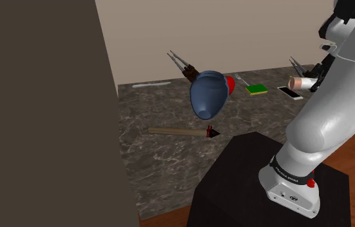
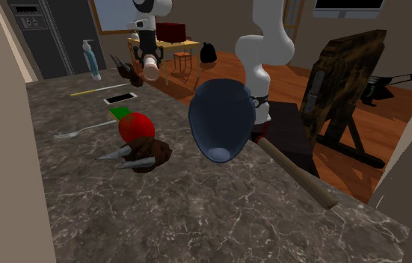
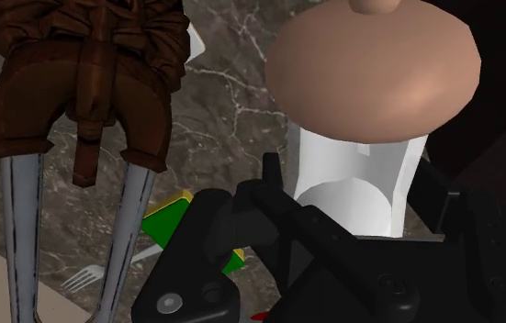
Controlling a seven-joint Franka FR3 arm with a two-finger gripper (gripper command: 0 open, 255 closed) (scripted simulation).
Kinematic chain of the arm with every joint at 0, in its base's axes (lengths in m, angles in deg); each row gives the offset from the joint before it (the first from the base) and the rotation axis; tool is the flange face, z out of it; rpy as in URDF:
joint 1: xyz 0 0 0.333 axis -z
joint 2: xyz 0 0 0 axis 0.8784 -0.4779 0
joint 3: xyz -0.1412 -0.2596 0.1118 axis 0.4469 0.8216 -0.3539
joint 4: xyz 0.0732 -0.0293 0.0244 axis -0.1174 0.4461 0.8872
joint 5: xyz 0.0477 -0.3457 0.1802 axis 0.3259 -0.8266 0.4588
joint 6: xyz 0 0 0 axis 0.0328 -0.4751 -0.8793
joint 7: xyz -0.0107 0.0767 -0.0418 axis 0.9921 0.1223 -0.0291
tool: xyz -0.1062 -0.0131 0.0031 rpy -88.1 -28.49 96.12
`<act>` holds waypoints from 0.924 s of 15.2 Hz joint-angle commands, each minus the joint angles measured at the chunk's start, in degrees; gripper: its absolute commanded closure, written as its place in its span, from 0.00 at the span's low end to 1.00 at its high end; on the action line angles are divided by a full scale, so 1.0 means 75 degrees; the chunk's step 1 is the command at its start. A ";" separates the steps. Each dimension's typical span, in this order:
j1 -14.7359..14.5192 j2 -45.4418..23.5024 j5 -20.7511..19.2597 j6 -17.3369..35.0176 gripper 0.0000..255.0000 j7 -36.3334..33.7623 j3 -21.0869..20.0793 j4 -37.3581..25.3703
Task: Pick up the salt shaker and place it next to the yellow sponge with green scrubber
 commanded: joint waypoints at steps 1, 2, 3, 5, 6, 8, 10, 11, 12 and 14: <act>-0.0092 0.0204 -0.0240 -0.0150 1.00 -0.0200 0.0061 -0.0108; -0.0129 0.0307 -0.0356 -0.0222 1.00 -0.0296 0.0081 -0.0159; -0.0130 0.0321 -0.0372 -0.0232 1.00 -0.0308 0.0079 -0.0166; -0.0378 0.0406 -0.0424 -0.0138 1.00 -0.0719 -0.0069 -0.0125; -0.0490 0.0419 -0.0424 -0.0098 1.00 -0.0905 -0.0147 -0.0119; -0.0692 0.0396 -0.0376 -0.0035 1.00 -0.1243 -0.0312 -0.0136; -0.0874 0.0312 -0.0273 0.0010 1.00 -0.1539 -0.0478 -0.0192; -0.0959 0.0250 -0.0205 0.0025 1.00 -0.1674 -0.0561 -0.0233; -0.1036 0.0176 -0.0127 0.0036 1.00 -0.1801 -0.0647 -0.0285; -0.1187 -0.0004 0.0056 0.0041 1.00 -0.2035 -0.0809 -0.0416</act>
